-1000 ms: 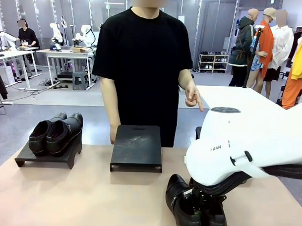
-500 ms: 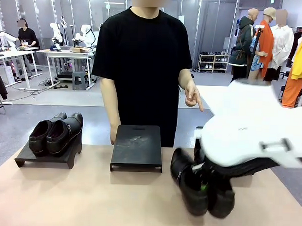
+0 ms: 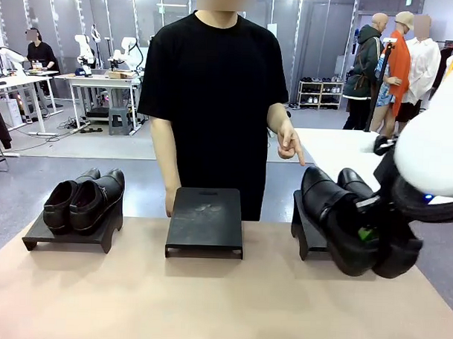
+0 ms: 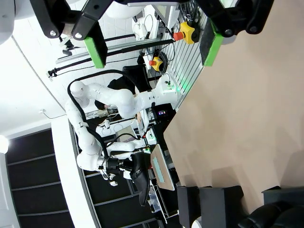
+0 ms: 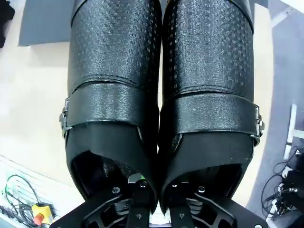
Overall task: Place the shoes on the stand as instructed by the person.
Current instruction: Pick up another pair of Shoes and place it on the Shoes Stand indicated by the person.
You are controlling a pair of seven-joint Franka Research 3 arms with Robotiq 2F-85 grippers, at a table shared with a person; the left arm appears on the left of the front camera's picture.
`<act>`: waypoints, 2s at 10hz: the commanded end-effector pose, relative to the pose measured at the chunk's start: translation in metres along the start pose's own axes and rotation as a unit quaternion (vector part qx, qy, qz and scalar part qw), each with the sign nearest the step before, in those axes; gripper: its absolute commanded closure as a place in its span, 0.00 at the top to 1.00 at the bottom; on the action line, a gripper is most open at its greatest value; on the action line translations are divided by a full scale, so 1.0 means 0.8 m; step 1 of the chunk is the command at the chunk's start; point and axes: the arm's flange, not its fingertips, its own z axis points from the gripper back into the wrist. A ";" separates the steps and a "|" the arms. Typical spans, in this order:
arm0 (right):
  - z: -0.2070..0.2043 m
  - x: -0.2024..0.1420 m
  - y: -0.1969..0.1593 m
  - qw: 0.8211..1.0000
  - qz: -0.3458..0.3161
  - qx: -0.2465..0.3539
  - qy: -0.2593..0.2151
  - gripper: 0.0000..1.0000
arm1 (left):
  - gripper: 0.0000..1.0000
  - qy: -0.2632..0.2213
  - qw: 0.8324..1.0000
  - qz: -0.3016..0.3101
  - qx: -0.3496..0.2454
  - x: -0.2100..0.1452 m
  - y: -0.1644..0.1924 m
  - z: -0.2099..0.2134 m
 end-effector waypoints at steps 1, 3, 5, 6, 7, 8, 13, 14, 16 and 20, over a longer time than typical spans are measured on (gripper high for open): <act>0.002 0.016 -0.019 1.000 -0.003 0.009 -0.014 0.00 | 1.00 -0.007 1.000 -0.005 0.007 0.001 -0.001 -0.002; 0.001 0.004 -0.013 0.999 -0.001 0.034 -0.030 0.00 | 1.00 -0.007 1.000 -0.005 0.007 0.001 -0.001 -0.002; -0.002 0.005 -0.024 1.000 -0.011 0.004 -0.004 0.00 | 1.00 -0.007 1.000 -0.005 0.007 0.001 -0.001 -0.002; -0.002 0.005 -0.024 1.000 -0.011 0.004 -0.004 0.00 | 1.00 -0.007 1.000 -0.005 0.007 0.001 -0.001 -0.002; -0.002 0.005 -0.024 1.000 -0.011 0.004 -0.004 0.00 | 1.00 -0.007 1.000 -0.005 0.007 0.001 -0.001 -0.002; -0.012 -0.001 -0.022 1.000 -0.013 0.009 0.006 0.08 | 1.00 -0.007 1.000 -0.005 0.007 0.001 -0.001 -0.002; -0.041 0.099 -0.081 0.998 -0.046 -0.001 -0.036 0.08 | 1.00 -0.007 1.000 -0.005 0.007 0.001 -0.001 -0.002; -0.049 0.116 -0.091 0.998 -0.051 -0.002 -0.039 0.08 | 1.00 -0.007 1.000 -0.005 0.007 0.001 -0.001 -0.002; -0.061 0.151 -0.112 0.998 -0.047 -0.010 -0.045 0.08 | 1.00 -0.007 1.000 -0.005 0.007 0.001 -0.001 -0.002; -0.112 0.211 -0.116 0.999 -0.020 -0.014 -0.044 0.08 | 1.00 -0.007 1.000 -0.005 0.007 0.001 -0.001 -0.002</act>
